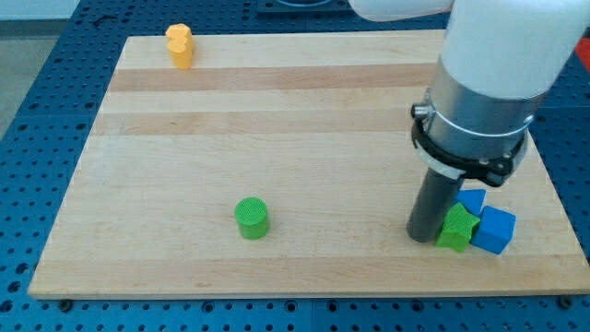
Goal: Nudge the green circle down a bit
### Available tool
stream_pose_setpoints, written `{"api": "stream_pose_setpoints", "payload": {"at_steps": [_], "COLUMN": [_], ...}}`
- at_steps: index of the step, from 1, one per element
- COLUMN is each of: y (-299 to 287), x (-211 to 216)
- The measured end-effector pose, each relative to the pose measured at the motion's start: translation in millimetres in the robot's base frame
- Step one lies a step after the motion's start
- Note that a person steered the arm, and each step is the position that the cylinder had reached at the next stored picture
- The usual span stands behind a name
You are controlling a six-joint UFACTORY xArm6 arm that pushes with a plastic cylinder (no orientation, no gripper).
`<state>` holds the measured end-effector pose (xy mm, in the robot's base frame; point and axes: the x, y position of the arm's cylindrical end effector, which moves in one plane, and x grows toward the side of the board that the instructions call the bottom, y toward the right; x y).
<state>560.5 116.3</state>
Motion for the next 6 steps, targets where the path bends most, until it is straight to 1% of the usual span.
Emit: {"api": "stream_pose_setpoints", "payload": {"at_steps": [2, 4, 5, 6], "y": [-72.0, -97.5, -151.8, -151.8], "x": [-4.5, -53.4, -56.9, -56.9]}}
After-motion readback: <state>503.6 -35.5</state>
